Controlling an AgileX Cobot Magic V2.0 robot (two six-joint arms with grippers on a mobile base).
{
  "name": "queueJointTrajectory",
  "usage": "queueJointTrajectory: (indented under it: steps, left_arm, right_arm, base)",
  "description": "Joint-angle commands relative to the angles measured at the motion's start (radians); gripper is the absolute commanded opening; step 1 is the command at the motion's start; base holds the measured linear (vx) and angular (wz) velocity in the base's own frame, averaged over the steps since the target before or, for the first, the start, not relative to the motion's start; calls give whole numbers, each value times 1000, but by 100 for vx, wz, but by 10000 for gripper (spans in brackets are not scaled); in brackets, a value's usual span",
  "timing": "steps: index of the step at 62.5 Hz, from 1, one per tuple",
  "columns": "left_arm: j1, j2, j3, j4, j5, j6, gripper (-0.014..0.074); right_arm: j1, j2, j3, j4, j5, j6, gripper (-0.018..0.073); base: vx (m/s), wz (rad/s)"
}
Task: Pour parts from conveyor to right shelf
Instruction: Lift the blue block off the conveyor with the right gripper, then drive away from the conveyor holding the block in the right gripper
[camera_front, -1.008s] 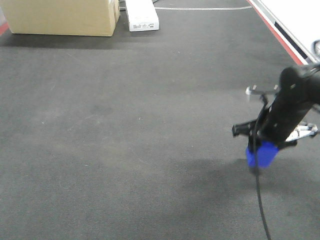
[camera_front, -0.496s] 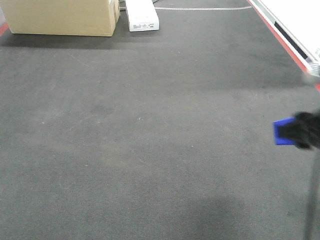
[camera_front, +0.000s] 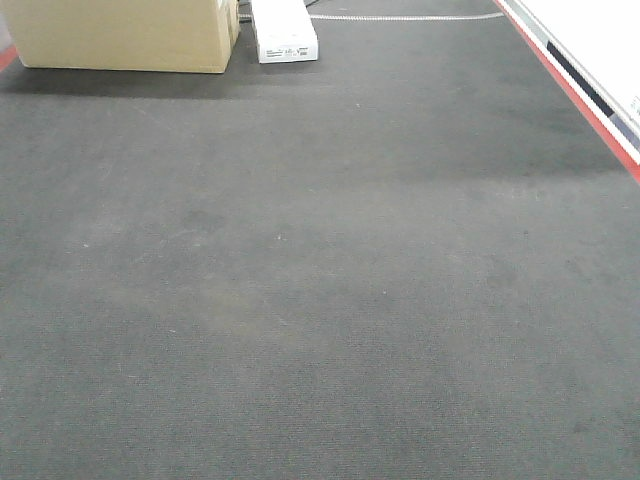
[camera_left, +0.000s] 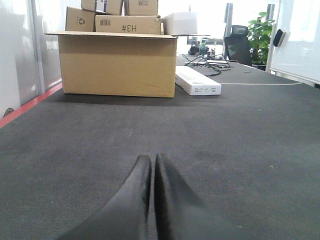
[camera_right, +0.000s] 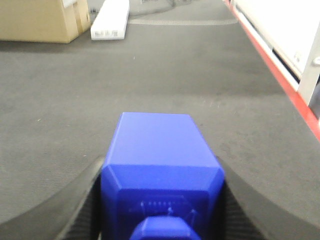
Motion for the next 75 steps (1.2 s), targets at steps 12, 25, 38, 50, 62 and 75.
queueJointTrajectory:
  steps: [12,25,38,50,62,75]
  left_arm:
    - [2,-14,31,-2,-73,-8,-6]
    - [2,-14,31,-2,-73,-8,-6]
    - [2,-14,31,-2,-73,-8,-6]
    - [2,-14,31,-2,-73,-8,-6]
    - [2,-14,31,-2,-73,-8,-6]
    - [2,-14,31,-2,-73,-8,-6]
  right_arm:
    - [-5,-38,89,-63,-232,-7,-9]
    - [-5,-38,89,-63,-230,-7,-9]
    - [-5,-38,89,-63,-228,-7,-9]
    - [-5,-38,89,-63,-228,-7,-9]
    - [-5,-38,89,-63,-228,-7,-9]
    - [-5,-38,89,-63,-228,-7,-9]
  base:
    - [0,0]
    - [0,0]
    - [0,0]
    - [0,0]
    - [0,0]
    - [-1,1]
